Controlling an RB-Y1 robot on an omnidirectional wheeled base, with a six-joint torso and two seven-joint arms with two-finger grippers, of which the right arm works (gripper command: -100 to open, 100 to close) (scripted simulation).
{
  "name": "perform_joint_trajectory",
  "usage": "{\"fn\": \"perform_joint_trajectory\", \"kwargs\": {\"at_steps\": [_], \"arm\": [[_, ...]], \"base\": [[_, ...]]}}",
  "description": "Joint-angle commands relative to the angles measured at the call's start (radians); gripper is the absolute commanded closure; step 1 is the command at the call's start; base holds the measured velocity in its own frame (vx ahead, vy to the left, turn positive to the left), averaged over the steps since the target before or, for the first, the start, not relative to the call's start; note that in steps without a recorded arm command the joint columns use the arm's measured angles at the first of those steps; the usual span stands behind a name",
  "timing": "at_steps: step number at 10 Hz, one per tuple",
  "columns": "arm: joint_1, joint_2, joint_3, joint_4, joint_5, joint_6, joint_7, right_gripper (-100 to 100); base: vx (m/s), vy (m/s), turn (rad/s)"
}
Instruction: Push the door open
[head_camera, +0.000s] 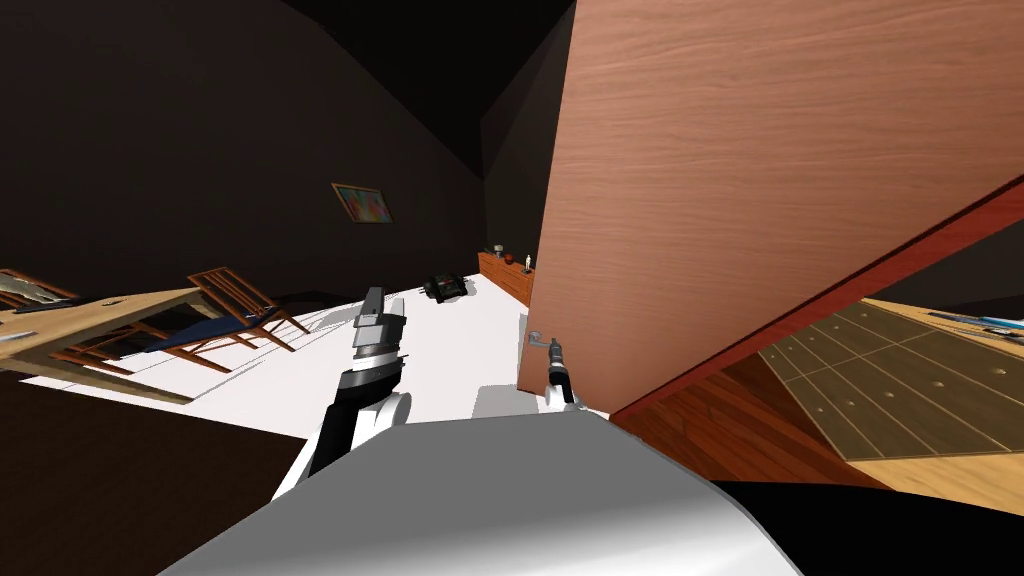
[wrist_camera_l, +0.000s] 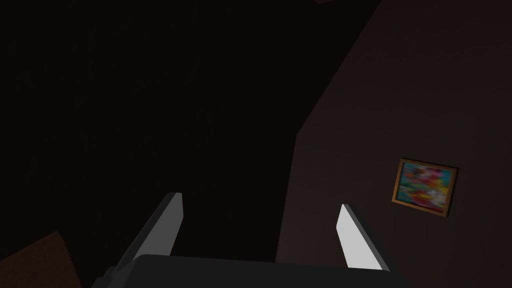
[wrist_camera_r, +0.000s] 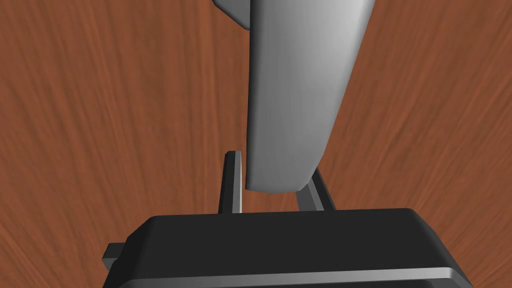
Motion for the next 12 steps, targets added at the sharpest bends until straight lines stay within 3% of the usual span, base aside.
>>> {"fn": "perform_joint_trajectory", "kwargs": {"at_steps": [1,2,10,12], "arm": [[-0.002,0.000,-0.022,-0.005,-0.012,-0.011,0.014,100],[-0.002,0.000,-0.022,-0.005,-0.012,-0.011,0.014,100],[-0.004,0.081,-0.082,-0.008,-0.047,-0.019,0.069,100],[-0.004,0.088,-0.085,-0.008,-0.049,-0.020,0.072,100]], "base": [[0.175,0.061,-0.103],[0.124,0.030,-0.038],[0.157,0.067,-0.081],[0.079,0.067,-0.005]]}}
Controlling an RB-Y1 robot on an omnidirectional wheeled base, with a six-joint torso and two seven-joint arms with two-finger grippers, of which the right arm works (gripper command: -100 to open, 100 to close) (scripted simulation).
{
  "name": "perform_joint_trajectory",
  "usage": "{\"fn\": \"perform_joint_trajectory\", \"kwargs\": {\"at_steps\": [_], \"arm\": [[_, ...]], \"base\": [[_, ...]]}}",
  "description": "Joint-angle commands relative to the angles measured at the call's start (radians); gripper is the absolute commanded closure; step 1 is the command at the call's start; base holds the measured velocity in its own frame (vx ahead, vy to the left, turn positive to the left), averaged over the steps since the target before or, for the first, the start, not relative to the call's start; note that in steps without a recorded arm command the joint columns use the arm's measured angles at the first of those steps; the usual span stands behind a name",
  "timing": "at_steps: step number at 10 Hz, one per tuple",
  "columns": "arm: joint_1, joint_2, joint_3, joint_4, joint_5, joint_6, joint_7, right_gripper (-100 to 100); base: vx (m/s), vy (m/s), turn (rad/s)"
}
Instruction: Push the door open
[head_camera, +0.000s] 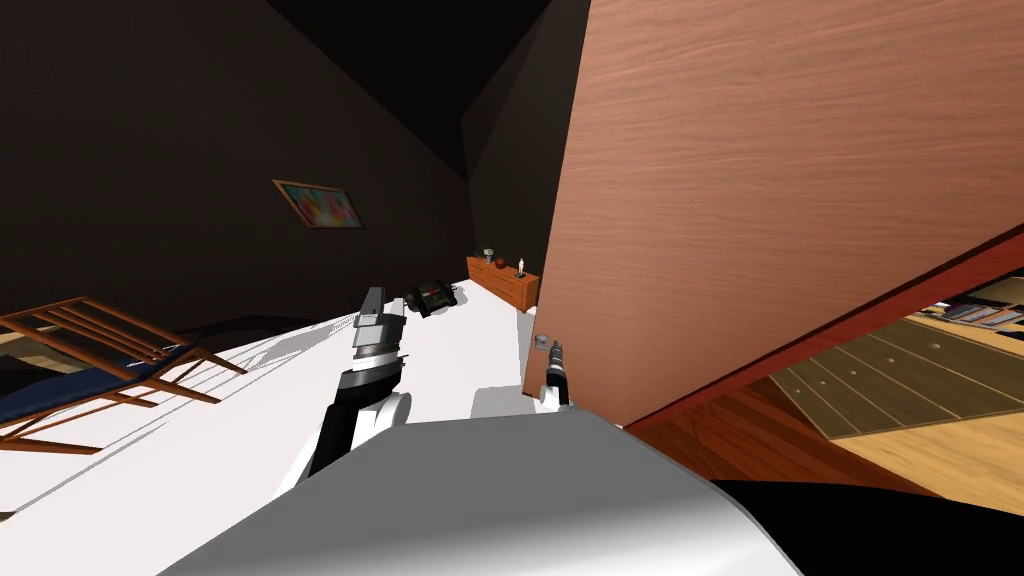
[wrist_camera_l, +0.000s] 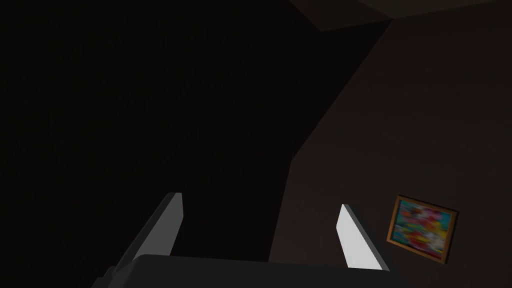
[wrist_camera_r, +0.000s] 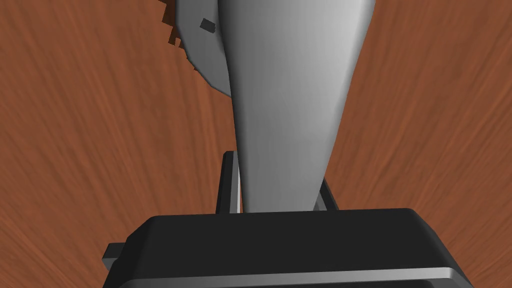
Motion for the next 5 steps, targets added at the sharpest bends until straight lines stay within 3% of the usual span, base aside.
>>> {"fn": "perform_joint_trajectory", "kwargs": {"at_steps": [1,2,3,4,5], "arm": [[0.007,0.019,0.011,-0.032,0.006,0.022,0.006,100],[0.007,0.019,0.011,-0.032,0.006,0.022,0.006,100],[0.027,0.005,0.002,-0.055,0.002,0.028,0.008,100],[0.032,-0.028,-0.013,-0.064,-0.009,0.032,0.017,100],[0.032,-0.033,-0.017,-0.065,-0.012,0.032,0.019,100]], "base": [[0.019,0.028,0.013],[0.000,0.005,0.003],[-0.003,-0.011,-0.024],[0.095,0.018,-0.007],[0.161,0.033,-0.031]]}}
